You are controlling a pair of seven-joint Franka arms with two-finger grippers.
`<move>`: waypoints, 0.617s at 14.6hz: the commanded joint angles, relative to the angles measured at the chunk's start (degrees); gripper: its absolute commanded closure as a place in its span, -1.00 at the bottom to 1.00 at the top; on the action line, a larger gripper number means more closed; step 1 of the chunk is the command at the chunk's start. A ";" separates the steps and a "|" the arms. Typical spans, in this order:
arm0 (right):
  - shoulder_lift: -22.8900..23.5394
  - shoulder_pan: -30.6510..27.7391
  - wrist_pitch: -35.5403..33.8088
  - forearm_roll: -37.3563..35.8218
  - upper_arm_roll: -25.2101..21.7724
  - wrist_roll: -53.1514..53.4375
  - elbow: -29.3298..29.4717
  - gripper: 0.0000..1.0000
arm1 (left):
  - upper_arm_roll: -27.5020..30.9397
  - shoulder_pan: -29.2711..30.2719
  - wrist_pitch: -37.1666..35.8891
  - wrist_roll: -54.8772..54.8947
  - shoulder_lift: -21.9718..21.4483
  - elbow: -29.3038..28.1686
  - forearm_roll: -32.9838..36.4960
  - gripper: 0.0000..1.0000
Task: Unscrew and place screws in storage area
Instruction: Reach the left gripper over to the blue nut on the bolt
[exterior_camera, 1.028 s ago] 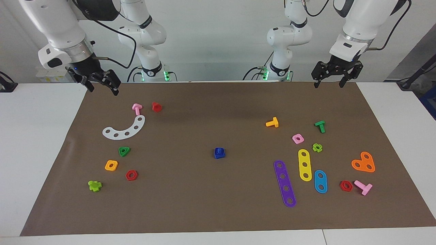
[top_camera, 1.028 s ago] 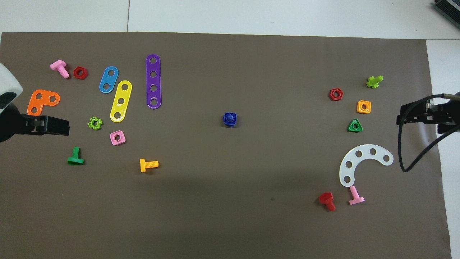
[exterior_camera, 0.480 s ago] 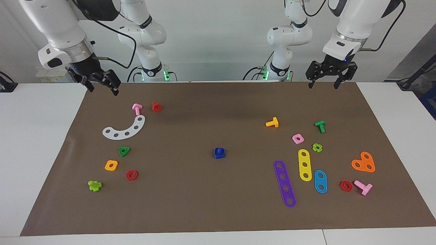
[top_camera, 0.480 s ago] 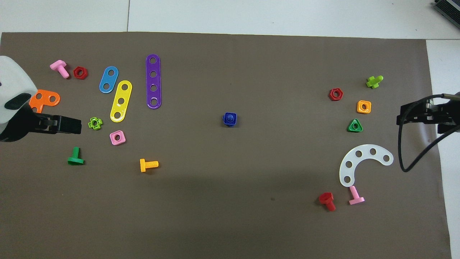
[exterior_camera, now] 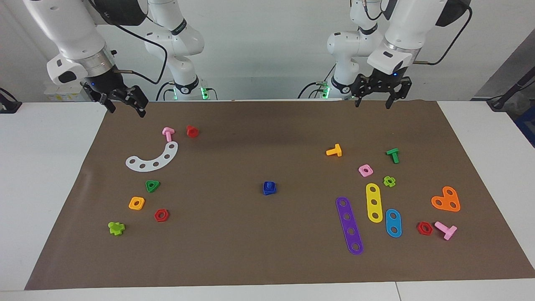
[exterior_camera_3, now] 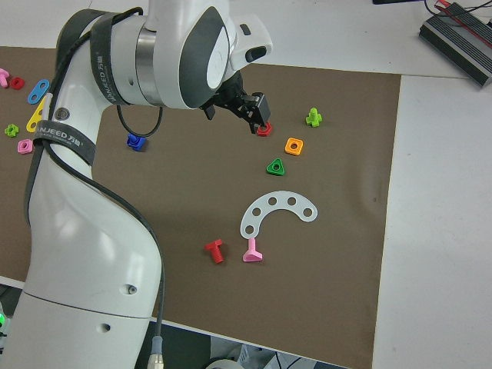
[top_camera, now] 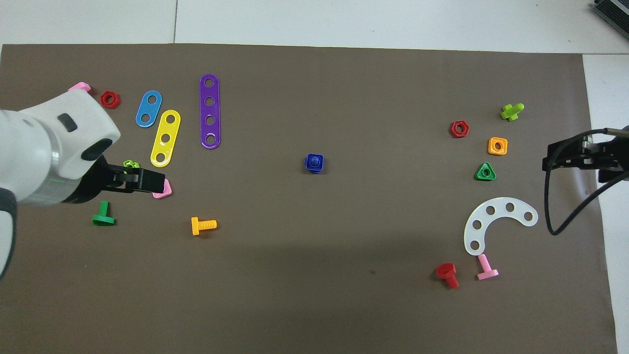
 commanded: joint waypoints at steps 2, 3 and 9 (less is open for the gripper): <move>-1.50 -0.09 0.23 0.15 -0.06 -1.55 -1.69 -1.00 | 0.91 -7.89 -0.17 -8.92 7.21 5.99 -1.84 -1.00; -1.50 -0.09 0.23 0.15 -0.06 -1.55 -1.69 -1.00 | 0.91 -10.18 -0.26 -10.68 10.02 8.61 -1.75 -1.00; -1.50 -0.09 0.23 0.15 -0.06 -1.55 -1.69 -1.00 | 1.00 -17.58 4.99 -23.70 24.72 22.87 -1.66 -1.00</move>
